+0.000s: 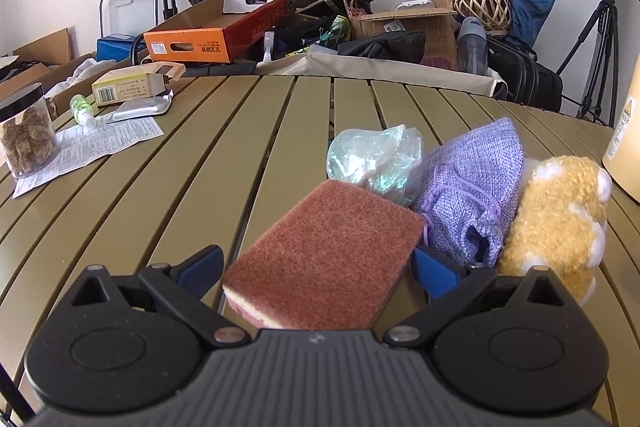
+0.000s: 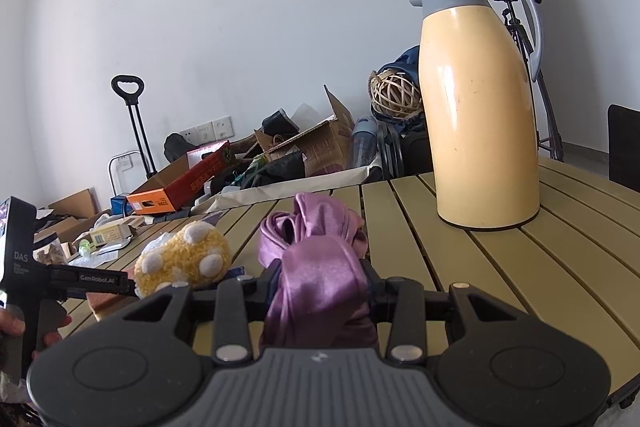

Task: Collect trash
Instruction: 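Grasp the pink scouring pad with the left gripper while the right gripper holds the purple satin cloth, then lift the pink scouring pad and purple satin cloth off the table with both grippers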

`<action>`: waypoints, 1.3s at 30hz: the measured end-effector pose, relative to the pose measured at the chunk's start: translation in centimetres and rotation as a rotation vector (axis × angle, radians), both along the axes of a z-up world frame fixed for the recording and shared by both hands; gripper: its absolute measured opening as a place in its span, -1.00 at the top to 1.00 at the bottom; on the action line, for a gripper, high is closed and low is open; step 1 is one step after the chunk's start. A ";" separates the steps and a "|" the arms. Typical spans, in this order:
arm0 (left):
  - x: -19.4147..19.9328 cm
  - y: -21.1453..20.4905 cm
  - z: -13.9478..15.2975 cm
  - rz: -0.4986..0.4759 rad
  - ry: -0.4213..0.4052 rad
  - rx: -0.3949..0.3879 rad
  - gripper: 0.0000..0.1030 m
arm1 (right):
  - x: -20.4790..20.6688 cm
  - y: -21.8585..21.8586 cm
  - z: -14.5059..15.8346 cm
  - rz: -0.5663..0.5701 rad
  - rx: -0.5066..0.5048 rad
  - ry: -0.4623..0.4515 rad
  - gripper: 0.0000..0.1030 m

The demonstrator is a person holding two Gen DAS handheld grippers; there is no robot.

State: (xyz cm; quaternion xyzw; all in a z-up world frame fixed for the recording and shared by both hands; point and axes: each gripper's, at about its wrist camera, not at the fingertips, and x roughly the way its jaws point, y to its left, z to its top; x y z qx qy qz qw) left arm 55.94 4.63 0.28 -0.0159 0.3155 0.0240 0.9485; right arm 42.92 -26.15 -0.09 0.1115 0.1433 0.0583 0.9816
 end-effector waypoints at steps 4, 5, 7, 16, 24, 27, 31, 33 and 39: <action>0.0 -0.2 0.0 -0.011 0.005 0.011 -0.87 | 0.1 -0.1 -0.1 0.000 0.001 0.002 0.28; 0.0 -0.2 -0.1 -0.012 0.005 0.015 -0.87 | 0.1 -0.1 -0.1 0.002 0.001 0.003 0.28; 0.0 -0.2 -0.1 -0.013 0.006 0.018 -0.85 | 0.1 0.0 -0.1 0.005 0.001 0.004 0.28; -0.3 -0.1 -0.2 -0.028 0.001 0.008 -0.76 | 0.1 0.2 -0.1 0.011 -0.004 0.005 0.28; -1.7 -0.3 0.7 -0.024 -0.047 0.031 -0.76 | 0.3 0.4 -0.1 0.025 -0.005 0.003 0.28; -2.6 -0.2 1.5 -0.012 -0.076 0.039 -0.76 | 0.1 0.6 0.0 0.032 -0.007 -0.002 0.28; -4.0 0.2 2.6 0.016 -0.121 0.043 -0.76 | -0.3 1.0 0.2 0.043 -0.008 -0.012 0.28; -4.7 0.4 3.1 0.030 -0.142 0.044 -0.76 | -0.5 1.3 0.4 0.050 -0.008 -0.020 0.28; -7.1 1.0 4.6 0.070 -0.198 0.048 -0.76 | -1.7 2.4 1.2 0.077 -0.005 -0.048 0.28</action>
